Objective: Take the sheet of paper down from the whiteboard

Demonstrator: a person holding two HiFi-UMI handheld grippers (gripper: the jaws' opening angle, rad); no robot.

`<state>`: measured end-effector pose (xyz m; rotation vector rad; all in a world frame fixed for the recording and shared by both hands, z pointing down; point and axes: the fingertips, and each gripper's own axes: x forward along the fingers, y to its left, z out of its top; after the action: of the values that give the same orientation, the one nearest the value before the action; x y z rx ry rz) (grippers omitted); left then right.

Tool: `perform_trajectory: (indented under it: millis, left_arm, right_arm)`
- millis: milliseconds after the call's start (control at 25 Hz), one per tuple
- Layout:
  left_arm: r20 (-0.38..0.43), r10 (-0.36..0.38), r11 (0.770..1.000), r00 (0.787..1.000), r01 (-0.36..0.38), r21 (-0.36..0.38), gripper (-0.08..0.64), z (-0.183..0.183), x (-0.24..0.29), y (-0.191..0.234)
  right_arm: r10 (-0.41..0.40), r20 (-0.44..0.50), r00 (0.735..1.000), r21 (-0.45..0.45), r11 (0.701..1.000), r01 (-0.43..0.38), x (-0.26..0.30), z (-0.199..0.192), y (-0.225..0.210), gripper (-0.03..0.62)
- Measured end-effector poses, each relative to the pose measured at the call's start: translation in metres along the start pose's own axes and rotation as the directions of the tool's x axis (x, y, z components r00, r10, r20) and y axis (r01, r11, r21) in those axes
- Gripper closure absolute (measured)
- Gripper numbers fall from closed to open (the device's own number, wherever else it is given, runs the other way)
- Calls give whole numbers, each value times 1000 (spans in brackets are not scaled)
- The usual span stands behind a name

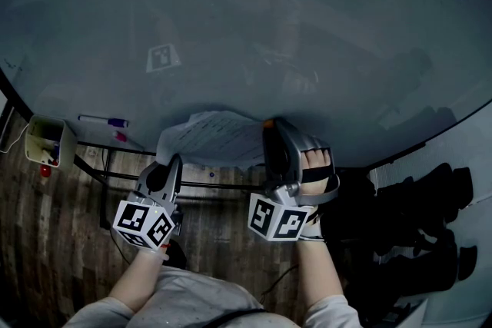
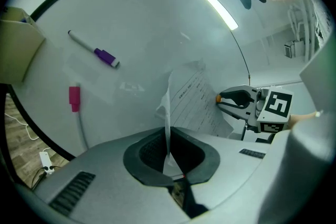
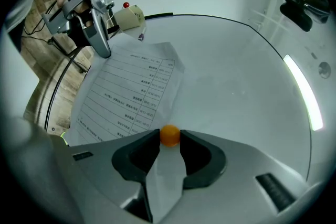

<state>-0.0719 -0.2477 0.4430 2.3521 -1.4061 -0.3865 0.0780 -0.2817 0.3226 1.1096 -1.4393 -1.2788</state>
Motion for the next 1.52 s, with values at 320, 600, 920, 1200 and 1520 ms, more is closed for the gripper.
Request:
perform_trajectory:
  millis: [320,600,920,1200,1520]
  left_arm:
    - [10,30,999,1000,-29,-44,545,3,-10,14]
    - [9,17,999,1000,-17,-44,545,6,-11,12]
    - [6,3,999,1000,-3,-46,545,5,-11,10]
    - [2,-3,999,1000,3,-52,545,3,-13,9]
    - [3,-8,998,1000,9,-56,545,1,-17,6]
  right_arm:
    - [6,-15,1000,21,1000,-5,0,-1,-2,460]
    - [8,-25,1000,23,1000,-7,1,-1,0,459]
    - [4,-16,1000,25,1000,-3,-1,2,-2,456]
    - [5,-14,1000,29,1000,-5,-3,2,0,456]
    - [8,-25,1000,44,999,-7,-11,-1,5,456]
